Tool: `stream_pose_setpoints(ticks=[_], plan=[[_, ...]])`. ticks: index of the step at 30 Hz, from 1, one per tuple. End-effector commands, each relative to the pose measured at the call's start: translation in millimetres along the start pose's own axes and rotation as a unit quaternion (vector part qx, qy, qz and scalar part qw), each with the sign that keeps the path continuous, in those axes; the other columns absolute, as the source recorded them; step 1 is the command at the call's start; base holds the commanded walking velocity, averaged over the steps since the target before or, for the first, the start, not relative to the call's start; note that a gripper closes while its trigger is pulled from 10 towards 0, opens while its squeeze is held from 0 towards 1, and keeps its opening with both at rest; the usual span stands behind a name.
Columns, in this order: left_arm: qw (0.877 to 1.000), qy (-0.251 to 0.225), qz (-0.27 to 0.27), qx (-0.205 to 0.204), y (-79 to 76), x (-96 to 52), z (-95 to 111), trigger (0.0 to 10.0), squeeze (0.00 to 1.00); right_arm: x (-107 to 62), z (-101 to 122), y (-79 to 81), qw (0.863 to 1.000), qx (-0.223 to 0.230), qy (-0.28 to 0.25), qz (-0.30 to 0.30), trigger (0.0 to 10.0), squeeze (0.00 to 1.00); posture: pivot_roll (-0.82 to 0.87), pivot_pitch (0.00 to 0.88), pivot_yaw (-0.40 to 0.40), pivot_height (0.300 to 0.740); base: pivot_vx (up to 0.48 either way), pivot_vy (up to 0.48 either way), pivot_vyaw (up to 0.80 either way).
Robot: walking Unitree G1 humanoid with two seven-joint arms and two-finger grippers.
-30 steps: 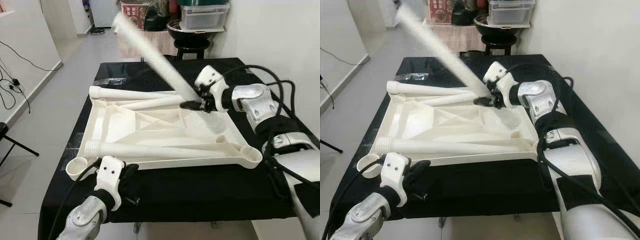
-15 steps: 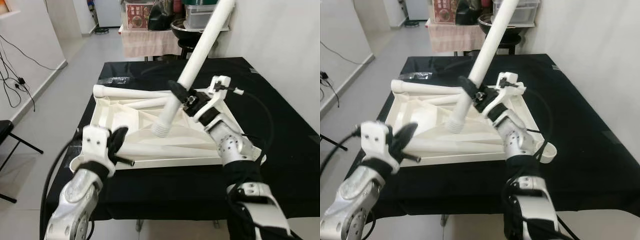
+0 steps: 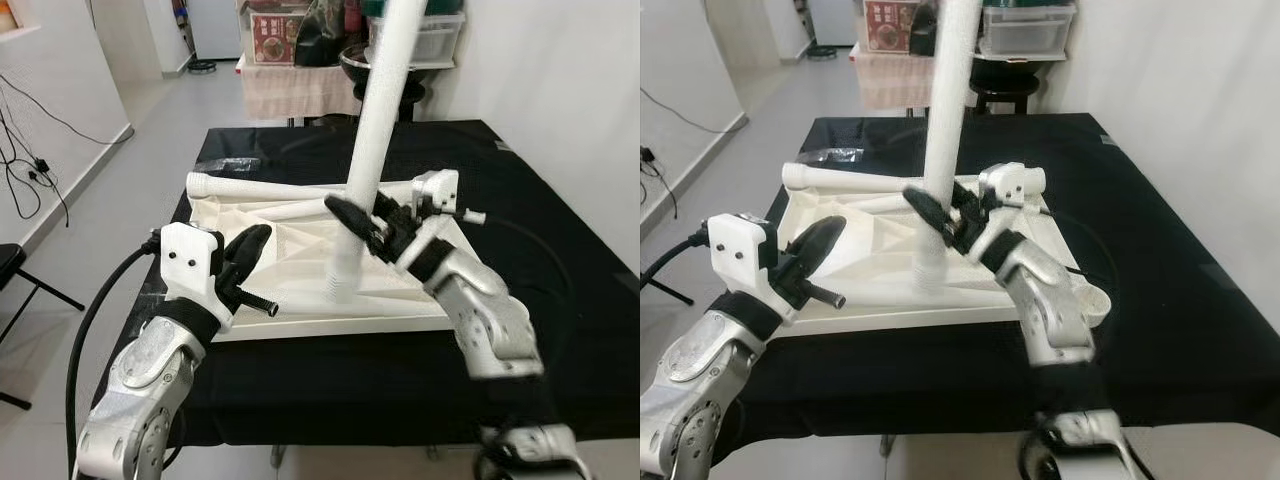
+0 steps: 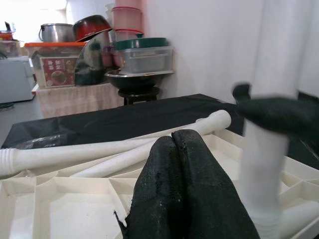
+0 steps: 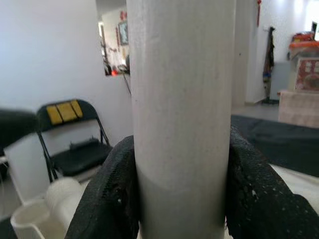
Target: Building children table
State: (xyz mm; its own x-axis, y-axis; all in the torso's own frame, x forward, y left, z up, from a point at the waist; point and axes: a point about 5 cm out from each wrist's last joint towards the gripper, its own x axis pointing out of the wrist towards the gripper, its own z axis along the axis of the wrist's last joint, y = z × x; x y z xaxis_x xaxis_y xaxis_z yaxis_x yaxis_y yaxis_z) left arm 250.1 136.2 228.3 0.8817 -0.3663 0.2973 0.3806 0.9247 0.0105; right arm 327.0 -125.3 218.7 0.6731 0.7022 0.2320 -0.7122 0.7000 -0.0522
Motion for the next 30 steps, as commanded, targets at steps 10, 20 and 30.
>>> stream_pose_setpoints(ticks=[10, 20, 30], plan=[[0.997, 0.058, 0.025, 0.038, 10.1, -9.8, -25.6, 10.0, 0.0, -8.0, -8.2, 8.7, 1.0, -0.021, 0.015, -0.018, 10.0, 0.0, -0.02, 0.029, -0.015, 0.74, 0.0, 0.0, 0.0], [0.994, 0.103, 0.03, 0.036, 4.2, -25.3, -49.6, 10.0, 0.0, -11.1, -7.2, 11.8, 0.999, -0.012, 0.011, -0.028, 10.0, 0.0, -0.02, 0.032, -0.007, 0.74, 0.0, 0.0, 0.0], [0.996, 0.091, 0.007, 0.014, -6.1, -21.0, -48.5, 10.0, 0.0, 7.2, 11.3, 8.3, 0.999, 0.0, -0.032, -0.038, 10.0, 0.0, -0.02, 0.027, -0.005, 0.74, 0.0, -0.06, 0.0]])
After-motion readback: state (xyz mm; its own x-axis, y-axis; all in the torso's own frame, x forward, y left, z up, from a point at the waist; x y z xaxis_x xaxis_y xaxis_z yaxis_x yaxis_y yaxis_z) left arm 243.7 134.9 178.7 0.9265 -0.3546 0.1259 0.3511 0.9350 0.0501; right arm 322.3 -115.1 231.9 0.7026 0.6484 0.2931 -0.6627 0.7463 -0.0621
